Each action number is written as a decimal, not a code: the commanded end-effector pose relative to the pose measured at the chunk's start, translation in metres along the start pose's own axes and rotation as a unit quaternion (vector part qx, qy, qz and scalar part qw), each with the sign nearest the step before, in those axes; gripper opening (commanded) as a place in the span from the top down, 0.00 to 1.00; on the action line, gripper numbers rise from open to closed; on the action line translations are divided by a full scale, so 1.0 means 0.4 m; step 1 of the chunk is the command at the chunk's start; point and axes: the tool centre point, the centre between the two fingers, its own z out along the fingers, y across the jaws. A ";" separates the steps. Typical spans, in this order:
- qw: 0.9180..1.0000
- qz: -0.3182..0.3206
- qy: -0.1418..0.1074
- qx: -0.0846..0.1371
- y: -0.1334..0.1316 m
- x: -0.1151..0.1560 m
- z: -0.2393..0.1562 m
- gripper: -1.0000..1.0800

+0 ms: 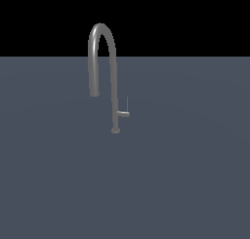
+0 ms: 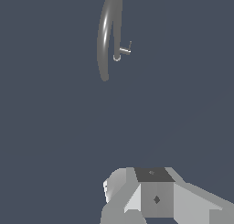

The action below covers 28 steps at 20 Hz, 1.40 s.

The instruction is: Turn on the faucet by rotating a designated handle.

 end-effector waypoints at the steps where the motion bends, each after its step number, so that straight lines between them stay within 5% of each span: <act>1: 1.000 0.000 0.000 0.000 0.000 0.000 0.000 1.00; 10: 1.000 0.017 -0.013 0.016 -0.002 0.028 0.007 1.00; 18: 0.995 0.061 -0.047 0.059 -0.003 0.103 0.027 1.00; 28: 0.972 0.148 -0.114 0.143 0.007 0.246 0.084 1.00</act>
